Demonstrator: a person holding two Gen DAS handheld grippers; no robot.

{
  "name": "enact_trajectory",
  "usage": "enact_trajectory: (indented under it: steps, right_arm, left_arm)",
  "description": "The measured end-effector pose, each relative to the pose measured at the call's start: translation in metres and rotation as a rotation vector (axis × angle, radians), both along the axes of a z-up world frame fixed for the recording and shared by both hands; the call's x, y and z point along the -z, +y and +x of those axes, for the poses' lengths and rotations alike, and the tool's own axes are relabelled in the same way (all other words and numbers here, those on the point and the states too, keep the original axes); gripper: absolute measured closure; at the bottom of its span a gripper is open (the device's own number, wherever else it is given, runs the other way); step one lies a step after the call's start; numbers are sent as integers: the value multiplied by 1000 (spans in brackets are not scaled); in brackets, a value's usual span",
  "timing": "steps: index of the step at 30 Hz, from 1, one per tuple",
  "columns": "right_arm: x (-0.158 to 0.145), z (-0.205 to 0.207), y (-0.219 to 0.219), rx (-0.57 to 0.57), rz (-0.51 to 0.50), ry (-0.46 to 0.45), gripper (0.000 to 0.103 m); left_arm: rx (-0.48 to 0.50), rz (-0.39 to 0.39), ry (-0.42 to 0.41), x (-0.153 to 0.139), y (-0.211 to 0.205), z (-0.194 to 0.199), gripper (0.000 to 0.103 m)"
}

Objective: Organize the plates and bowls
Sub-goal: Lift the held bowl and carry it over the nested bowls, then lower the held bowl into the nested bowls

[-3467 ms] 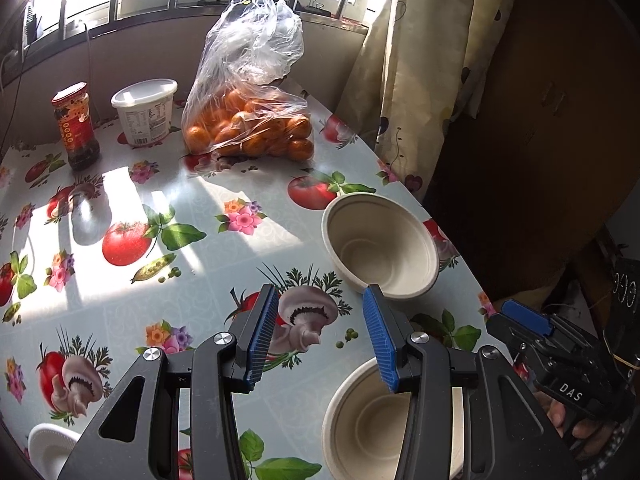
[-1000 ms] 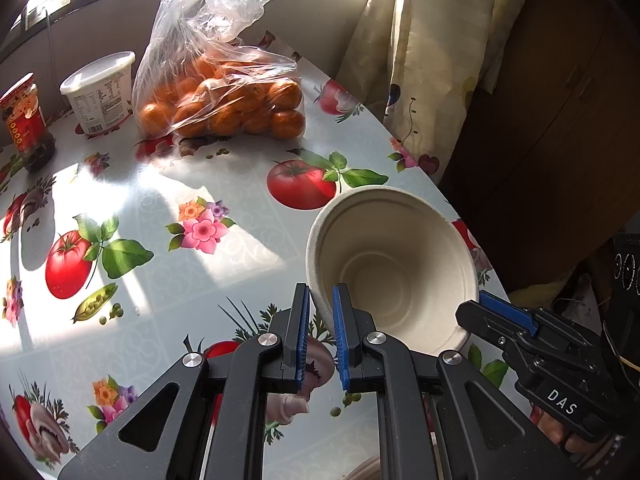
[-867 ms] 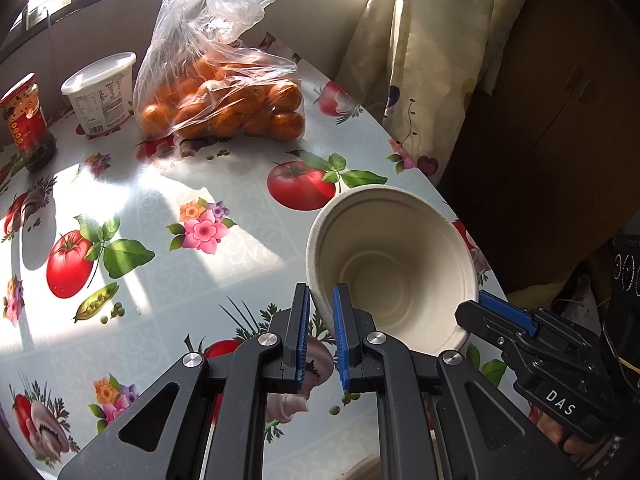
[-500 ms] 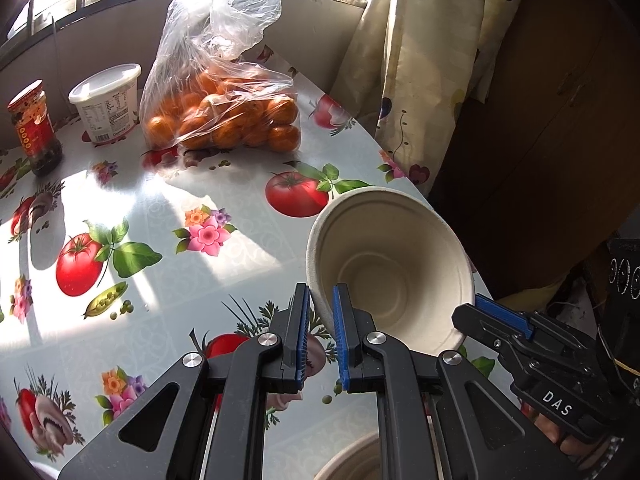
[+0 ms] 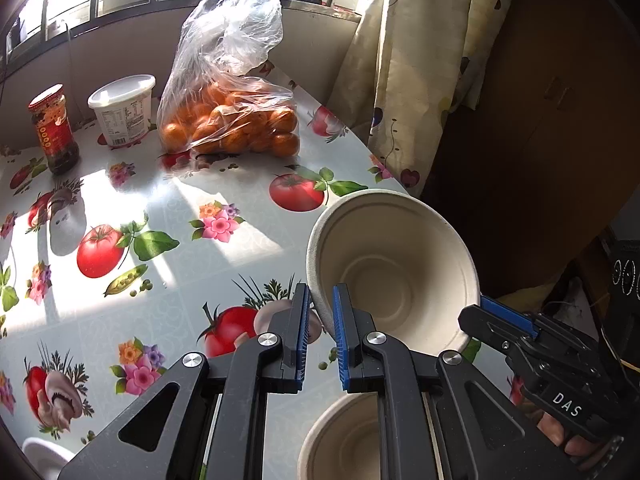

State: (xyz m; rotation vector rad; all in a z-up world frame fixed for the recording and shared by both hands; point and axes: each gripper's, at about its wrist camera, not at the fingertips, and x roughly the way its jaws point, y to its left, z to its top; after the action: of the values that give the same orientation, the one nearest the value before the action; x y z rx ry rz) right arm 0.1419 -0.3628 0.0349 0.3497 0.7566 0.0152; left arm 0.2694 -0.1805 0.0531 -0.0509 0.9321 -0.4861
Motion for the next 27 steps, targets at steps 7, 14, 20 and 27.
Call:
enact_trajectory:
  steps: [7,14,20,27]
  right_arm:
    - [-7,-20,17,1,5,-27,79]
    - [-9,-36,33,-2,10,-38,79]
    - [-11,-49,46,-7,11,-46,79]
    - [-9,-66,62,-13,20,-44,79]
  left_arm:
    - [2,-9,-13,-6,10,-20,91]
    - [1,-17,-17,-7,20,-36,91]
    - [-2,-25,-20,-8,28,-49,91]
    - [0,-33,-15,-7,36,-64,91]
